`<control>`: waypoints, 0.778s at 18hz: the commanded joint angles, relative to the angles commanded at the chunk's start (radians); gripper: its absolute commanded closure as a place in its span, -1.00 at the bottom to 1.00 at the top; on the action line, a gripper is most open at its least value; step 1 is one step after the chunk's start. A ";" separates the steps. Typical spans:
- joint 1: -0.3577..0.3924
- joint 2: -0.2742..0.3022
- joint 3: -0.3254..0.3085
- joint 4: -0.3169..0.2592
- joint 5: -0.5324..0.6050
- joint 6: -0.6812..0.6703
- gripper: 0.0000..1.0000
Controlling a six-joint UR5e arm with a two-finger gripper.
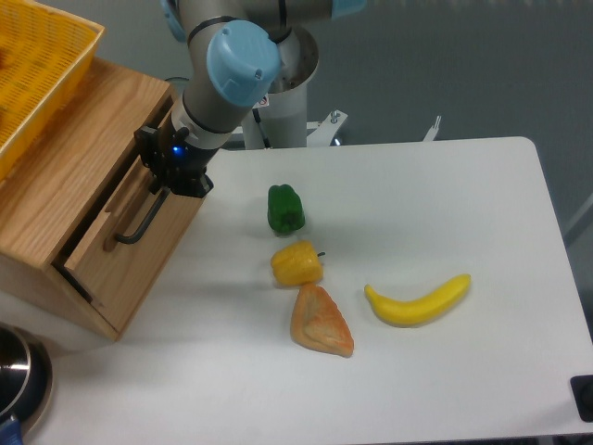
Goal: Slide open the top drawer
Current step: 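Pull the handle outward from the cabinet, sliding the drawer open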
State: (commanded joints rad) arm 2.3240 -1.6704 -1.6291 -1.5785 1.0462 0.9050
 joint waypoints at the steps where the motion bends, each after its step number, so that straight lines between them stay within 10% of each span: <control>1: 0.003 -0.005 0.000 0.002 0.000 0.000 1.00; 14: 0.044 -0.008 0.011 0.017 0.000 0.002 1.00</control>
State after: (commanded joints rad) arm 2.3684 -1.6782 -1.6184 -1.5616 1.0462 0.9066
